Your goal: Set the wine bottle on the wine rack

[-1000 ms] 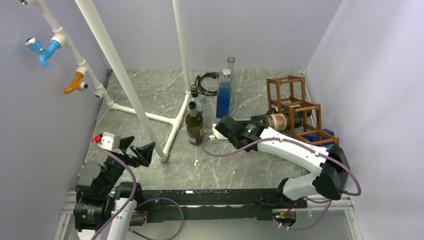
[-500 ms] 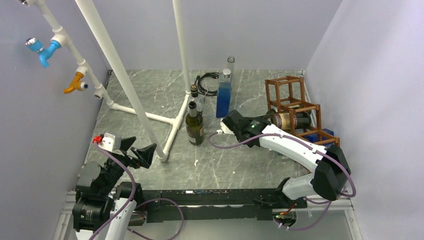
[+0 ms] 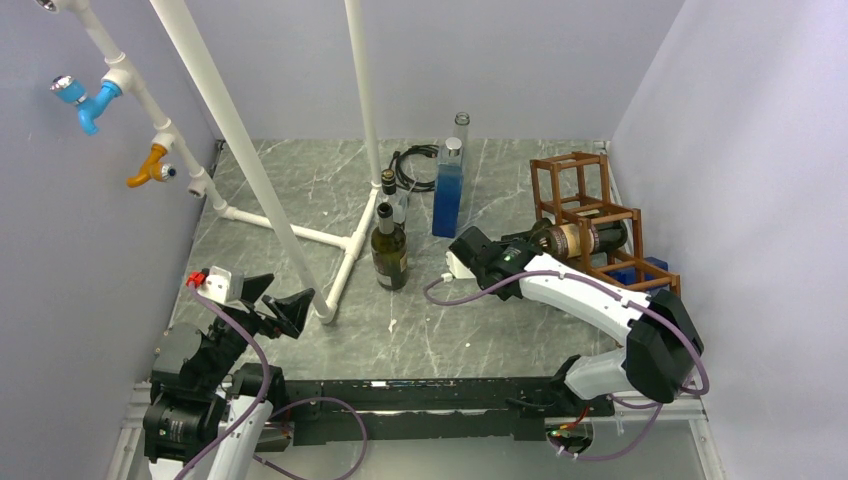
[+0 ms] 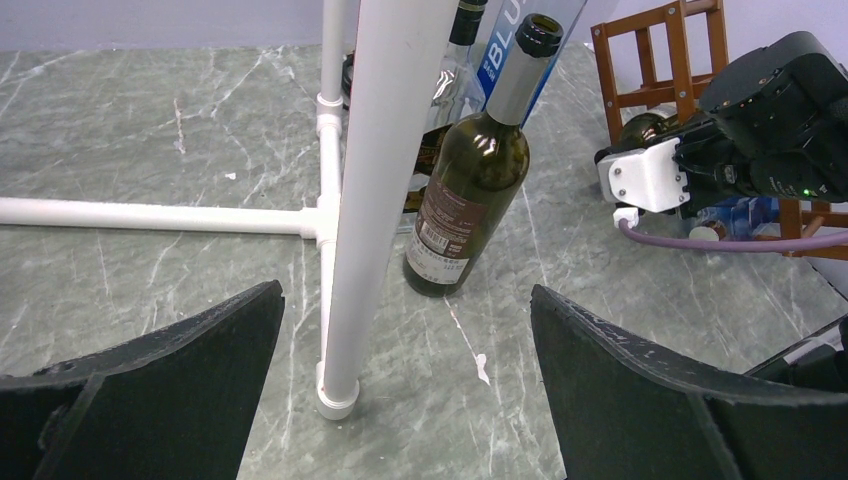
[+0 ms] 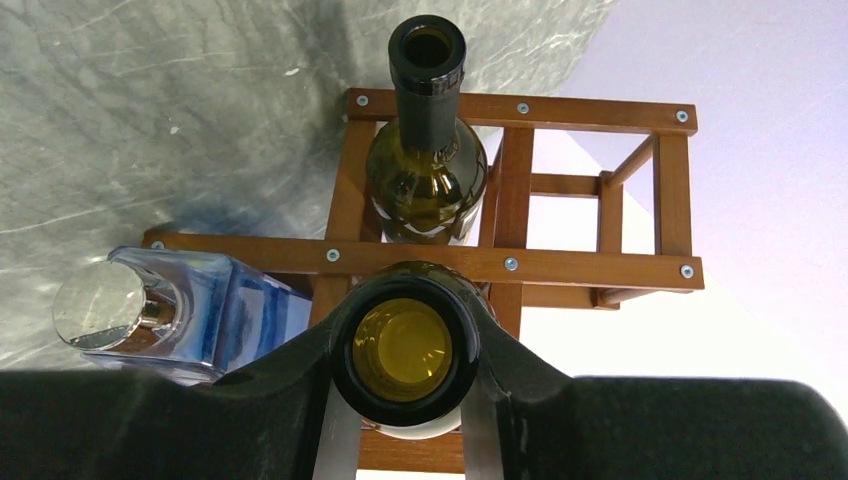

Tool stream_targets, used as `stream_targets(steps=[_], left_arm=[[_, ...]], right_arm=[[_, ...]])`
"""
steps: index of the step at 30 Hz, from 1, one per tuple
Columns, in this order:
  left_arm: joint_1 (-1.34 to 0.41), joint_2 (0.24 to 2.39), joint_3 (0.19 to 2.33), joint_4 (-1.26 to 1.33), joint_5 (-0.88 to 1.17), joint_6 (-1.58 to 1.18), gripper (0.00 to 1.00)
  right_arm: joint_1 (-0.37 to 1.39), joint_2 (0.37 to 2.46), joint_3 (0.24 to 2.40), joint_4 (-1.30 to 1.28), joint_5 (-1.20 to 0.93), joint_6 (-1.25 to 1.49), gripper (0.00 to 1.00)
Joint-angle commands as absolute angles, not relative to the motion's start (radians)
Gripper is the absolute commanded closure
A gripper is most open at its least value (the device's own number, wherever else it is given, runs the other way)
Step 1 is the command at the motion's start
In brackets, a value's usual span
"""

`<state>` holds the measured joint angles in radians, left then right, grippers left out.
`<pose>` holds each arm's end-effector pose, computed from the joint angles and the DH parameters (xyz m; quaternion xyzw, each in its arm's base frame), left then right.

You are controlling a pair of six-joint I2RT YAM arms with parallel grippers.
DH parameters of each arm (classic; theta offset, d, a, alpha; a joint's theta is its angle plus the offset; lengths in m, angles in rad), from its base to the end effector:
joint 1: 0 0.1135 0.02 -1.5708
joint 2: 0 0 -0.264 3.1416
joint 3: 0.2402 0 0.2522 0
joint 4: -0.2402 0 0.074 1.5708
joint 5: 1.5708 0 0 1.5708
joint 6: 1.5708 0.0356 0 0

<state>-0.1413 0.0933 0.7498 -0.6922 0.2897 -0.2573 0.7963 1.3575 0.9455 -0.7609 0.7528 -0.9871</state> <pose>0.0210 -0.0133 0.3313 0.0588 0.7167 -0.2378 0.6529 0.1932 0.1626 0.2362 -0.6638 0.6291 -0.3762 0.1486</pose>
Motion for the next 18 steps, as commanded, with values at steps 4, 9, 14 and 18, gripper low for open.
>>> stream_targets(steps=[4, 9, 14, 18], left_arm=[[-0.149, 0.089, 0.749, -0.650, 0.279, -0.273, 0.00], [-0.150, 0.090, 0.749, -0.651, 0.279, -0.270, 0.00], [-0.150, 0.092, 0.749, -0.651, 0.278, -0.271, 0.01], [-0.150, 0.097, 0.749, -0.652, 0.279, -0.271, 0.01]], right_arm=[[0.757, 1.301, 0.976, -0.729, 0.853, -1.057, 1.00], [0.731, 1.271, 0.951, -0.715, 0.824, -1.075, 1.00], [0.696, 1.222, 0.895, -0.628, 0.791, -1.118, 1.00], [0.677, 1.188, 0.855, -0.590, 0.797, -1.148, 1.00]])
